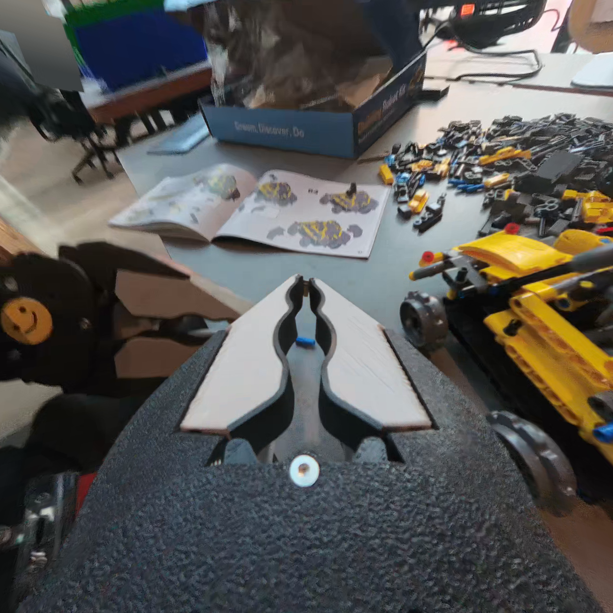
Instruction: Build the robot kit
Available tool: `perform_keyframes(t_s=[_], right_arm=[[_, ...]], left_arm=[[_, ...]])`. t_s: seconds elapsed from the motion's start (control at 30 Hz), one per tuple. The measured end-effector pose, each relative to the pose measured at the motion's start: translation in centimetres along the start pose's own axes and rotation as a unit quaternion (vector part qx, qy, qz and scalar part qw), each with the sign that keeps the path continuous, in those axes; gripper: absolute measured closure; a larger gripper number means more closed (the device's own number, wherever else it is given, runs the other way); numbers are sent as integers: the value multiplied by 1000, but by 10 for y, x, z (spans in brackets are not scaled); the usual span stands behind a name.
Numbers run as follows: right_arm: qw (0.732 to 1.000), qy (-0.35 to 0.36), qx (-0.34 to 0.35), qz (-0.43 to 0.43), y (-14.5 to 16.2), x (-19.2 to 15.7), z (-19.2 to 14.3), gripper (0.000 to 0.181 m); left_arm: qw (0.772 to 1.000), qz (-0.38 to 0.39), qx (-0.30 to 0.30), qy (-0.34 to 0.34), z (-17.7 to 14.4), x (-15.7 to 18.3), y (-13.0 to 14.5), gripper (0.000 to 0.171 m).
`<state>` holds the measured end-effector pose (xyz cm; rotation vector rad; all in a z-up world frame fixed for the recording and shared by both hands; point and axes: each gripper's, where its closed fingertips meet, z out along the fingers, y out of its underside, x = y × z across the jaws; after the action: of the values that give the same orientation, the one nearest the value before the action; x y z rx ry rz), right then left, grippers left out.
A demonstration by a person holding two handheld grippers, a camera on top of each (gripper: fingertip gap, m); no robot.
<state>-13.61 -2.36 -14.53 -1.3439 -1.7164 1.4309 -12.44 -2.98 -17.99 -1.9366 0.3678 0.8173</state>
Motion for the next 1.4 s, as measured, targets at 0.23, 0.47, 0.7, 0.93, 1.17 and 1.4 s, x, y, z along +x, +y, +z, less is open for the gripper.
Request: perform_keyframes(t_s=[0.23,0.47,0.7,0.93,1.17,1.4], right_arm=[[999,-10,28,15,-27,4,-14,178],[993,26,-109,-41,26,27,-18,177],[988,-26,-150,-3,47,21,-16,177],[983,-27,-180,-11,58,22,-17,176],[984,-35,-172,2,56,21,-17,176],[984,-52,-169,9,56,18,-18,176]], left_arm=[[1000,15,24,3,-2,6,-8,167],[1000,20,14,-5,-6,-5,4,167],[999,34,2,10,-8,-7,12,167],[969,215,-121,-5,-2,-8,34,167],[987,75,-128,60,-6,-4,34,167],[990,17,-102,98,-14,2,28,157]])
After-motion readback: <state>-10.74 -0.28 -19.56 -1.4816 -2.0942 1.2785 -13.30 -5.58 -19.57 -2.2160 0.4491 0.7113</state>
